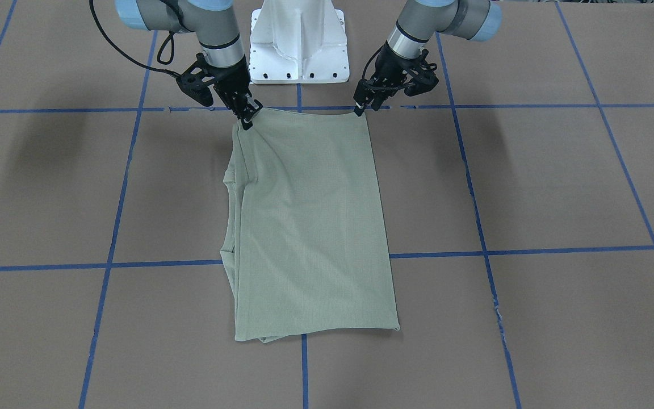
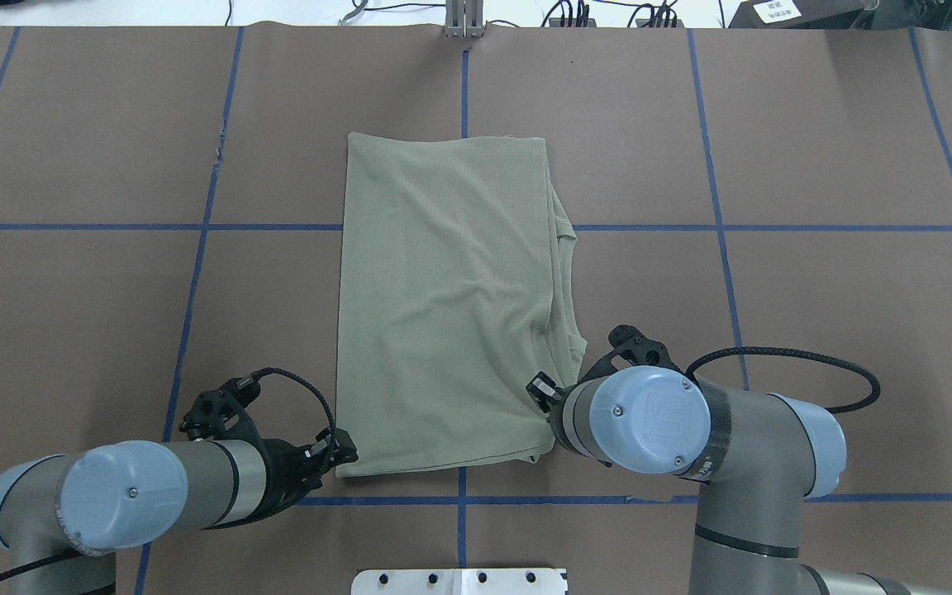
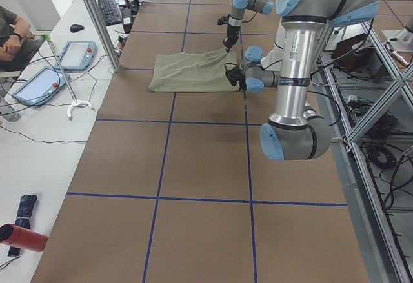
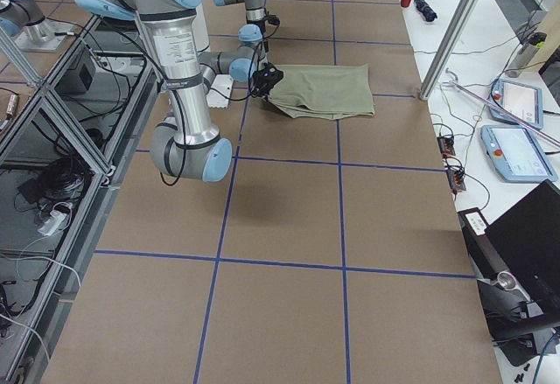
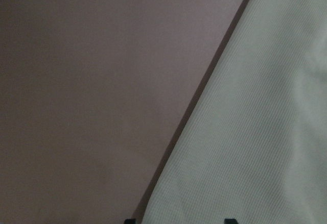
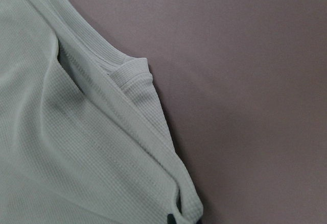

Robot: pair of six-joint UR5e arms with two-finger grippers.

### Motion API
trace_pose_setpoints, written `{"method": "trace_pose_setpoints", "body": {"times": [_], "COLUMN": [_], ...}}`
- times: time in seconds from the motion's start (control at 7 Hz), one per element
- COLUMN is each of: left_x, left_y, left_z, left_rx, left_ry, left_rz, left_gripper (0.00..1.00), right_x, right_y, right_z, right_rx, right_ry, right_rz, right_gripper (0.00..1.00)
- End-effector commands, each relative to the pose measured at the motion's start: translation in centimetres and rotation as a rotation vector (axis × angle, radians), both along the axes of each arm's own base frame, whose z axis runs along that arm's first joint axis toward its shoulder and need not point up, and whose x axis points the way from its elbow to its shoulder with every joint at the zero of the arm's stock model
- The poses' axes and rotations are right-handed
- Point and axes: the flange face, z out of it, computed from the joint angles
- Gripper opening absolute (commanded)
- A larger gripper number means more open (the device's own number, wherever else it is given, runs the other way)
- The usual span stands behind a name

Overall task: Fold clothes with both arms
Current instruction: 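Grasp the shirt's edge nearest the robot with both grippers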

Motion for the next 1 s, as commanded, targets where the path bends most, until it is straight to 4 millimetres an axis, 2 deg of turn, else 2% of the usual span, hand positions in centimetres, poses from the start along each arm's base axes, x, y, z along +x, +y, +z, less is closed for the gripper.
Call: {"method": "trace_pose_setpoints", "body": {"times": [0.0,0.29,0.43,0.57,0.71,0.86], "left_x": [1.47,2.31,2.34,2.26,2.15,2.10], "left_y": [0.48,0.34,0.16,-0.02,-0.08,-0.07], "left_z": [-0.26,-0.65,-0.60,-0.49,-0.49,-0.46], "left_rx": [-0.003,-0.003,-0.003,-0.003,0.003,0.003], "left_ry": [-0.005,-0.004,-0.005,-0.008,-0.008,-0.009], "left_rz": [0.012,0.012,0.009,0.005,0.006,0.006], "left_gripper": [0.63,0.59,0.52,0.31,0.01,0.00], "right_x": [-0.02,-0.02,-0.02,-0.02,-0.02,-0.02], "right_y": [-0.02,0.07,0.07,0.07,0.07,0.07], "right_z": [0.15,0.09,0.09,0.09,0.09,0.09], "right_rx": [-0.001,-0.001,-0.001,-0.001,-0.001,-0.001], "right_ry": [0.003,0.001,0.001,0.001,0.001,0.001], "right_rz": [0.000,-0.002,-0.002,-0.002,-0.002,-0.002], "right_gripper": [0.00,0.00,0.00,0.00,0.00,0.00]}}
